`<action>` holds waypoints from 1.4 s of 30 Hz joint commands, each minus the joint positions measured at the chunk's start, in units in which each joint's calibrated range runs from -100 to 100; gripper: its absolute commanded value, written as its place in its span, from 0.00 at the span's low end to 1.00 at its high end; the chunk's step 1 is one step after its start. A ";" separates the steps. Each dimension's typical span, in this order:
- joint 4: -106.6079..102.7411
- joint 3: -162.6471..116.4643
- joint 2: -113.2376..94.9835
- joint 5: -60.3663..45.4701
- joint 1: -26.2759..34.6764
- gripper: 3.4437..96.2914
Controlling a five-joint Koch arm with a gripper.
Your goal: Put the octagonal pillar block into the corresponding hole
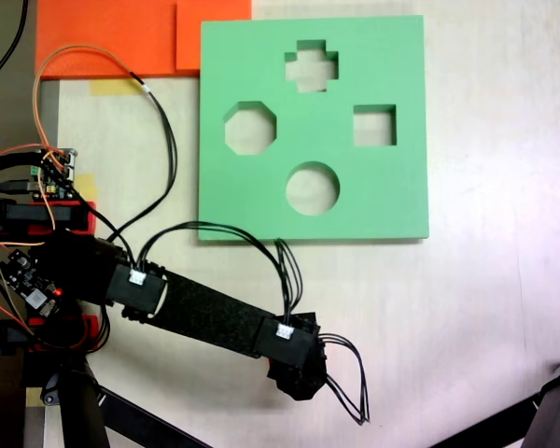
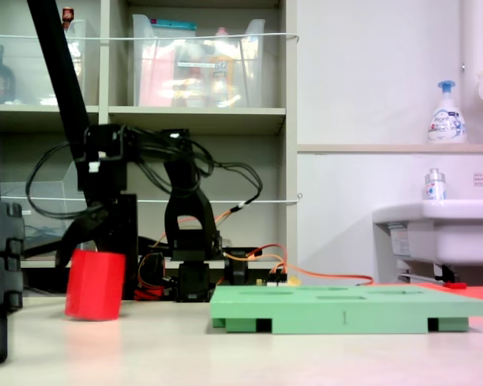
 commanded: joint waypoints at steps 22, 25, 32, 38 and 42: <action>-2.45 -5.91 -44.99 14.55 12.06 0.24; -2.45 -5.91 -48.34 19.24 17.00 0.24; -2.45 -3.62 -47.78 30.53 29.74 0.24; -2.45 -3.42 -45.13 36.73 35.41 0.24; -2.45 -3.42 -42.34 40.05 37.12 0.24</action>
